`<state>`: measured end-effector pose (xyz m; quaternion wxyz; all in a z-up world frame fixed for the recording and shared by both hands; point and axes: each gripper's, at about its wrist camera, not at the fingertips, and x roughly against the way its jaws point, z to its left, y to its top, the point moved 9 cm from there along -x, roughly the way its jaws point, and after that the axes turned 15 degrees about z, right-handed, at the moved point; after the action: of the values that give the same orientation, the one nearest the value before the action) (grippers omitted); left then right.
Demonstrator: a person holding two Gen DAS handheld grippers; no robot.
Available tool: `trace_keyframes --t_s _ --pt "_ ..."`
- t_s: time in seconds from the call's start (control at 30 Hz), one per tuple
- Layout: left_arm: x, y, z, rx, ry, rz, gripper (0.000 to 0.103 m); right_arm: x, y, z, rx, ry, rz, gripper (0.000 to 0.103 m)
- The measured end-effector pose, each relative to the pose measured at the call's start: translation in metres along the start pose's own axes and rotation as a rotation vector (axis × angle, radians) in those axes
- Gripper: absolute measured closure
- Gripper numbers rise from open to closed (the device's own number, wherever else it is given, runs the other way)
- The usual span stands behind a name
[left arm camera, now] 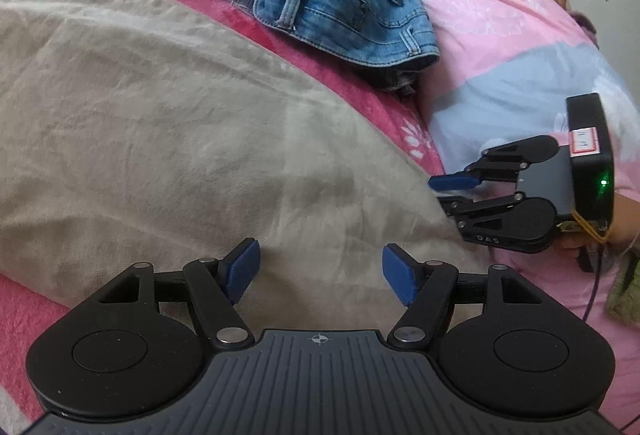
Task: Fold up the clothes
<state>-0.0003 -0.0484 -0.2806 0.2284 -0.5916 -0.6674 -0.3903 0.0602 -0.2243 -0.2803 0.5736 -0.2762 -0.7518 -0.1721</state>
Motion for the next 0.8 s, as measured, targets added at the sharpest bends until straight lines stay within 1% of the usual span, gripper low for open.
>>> trace_keyframes --t_s 0.1,0.13,0.17,0.2,0.27,0.3,0.4,0.5,0.57,0.6,0.63,0.67,0.7,0.73,0.8 --pt "0.0 0.001 0.0 0.013 -0.004 0.002 0.034 -0.003 0.002 -0.002 -0.026 0.032 0.031 0.079" --pt "0.0 0.001 0.0 0.016 -0.004 0.001 0.034 -0.002 0.001 0.0 -0.028 0.015 0.03 0.089" --pt "0.0 0.002 0.0 0.019 -0.003 0.0 0.034 0.0 0.001 0.003 -0.023 -0.014 0.025 0.095" --pt "0.0 0.001 0.0 0.02 -0.002 -0.001 0.035 0.003 0.0 0.008 -0.004 -0.072 0.011 0.1" --pt "0.0 0.001 0.0 0.022 0.0 -0.004 0.034 0.012 -0.001 0.014 0.019 -0.212 -0.028 0.101" --pt "0.0 0.001 0.0 0.025 0.001 -0.005 0.034 0.015 -0.003 0.012 0.002 -0.264 -0.04 0.101" --pt "0.0 0.001 0.0 0.031 0.003 -0.005 0.034 0.014 -0.008 0.003 -0.086 -0.289 -0.043 0.101" --pt "0.0 0.001 0.0 0.028 0.007 -0.005 0.034 0.003 -0.005 0.005 -0.12 -0.299 -0.034 0.101" --pt "0.0 0.001 -0.001 0.021 0.01 -0.004 0.034 -0.005 -0.004 0.006 -0.142 -0.3 -0.021 0.101" --pt "0.0 0.001 -0.001 0.02 0.01 -0.003 0.034 -0.006 -0.004 0.005 -0.145 -0.316 -0.022 0.1" --pt "0.0 0.001 0.0 0.019 0.01 -0.003 0.034 -0.006 -0.005 0.003 -0.161 -0.328 -0.027 0.095" --pt "0.0 0.002 0.0 0.019 0.009 -0.002 0.034 0.0 -0.008 -0.002 -0.199 -0.333 -0.037 0.083" --pt "-0.001 0.002 0.0 0.019 0.008 -0.003 0.034 0.005 -0.01 -0.007 -0.237 -0.337 -0.048 0.078" --pt "-0.001 0.002 0.0 0.018 0.007 -0.003 0.034 0.013 -0.014 -0.012 -0.275 -0.342 -0.071 0.078" --pt "-0.001 0.002 0.0 0.017 0.006 -0.005 0.034 0.039 -0.024 -0.017 -0.347 -0.354 -0.167 0.077"
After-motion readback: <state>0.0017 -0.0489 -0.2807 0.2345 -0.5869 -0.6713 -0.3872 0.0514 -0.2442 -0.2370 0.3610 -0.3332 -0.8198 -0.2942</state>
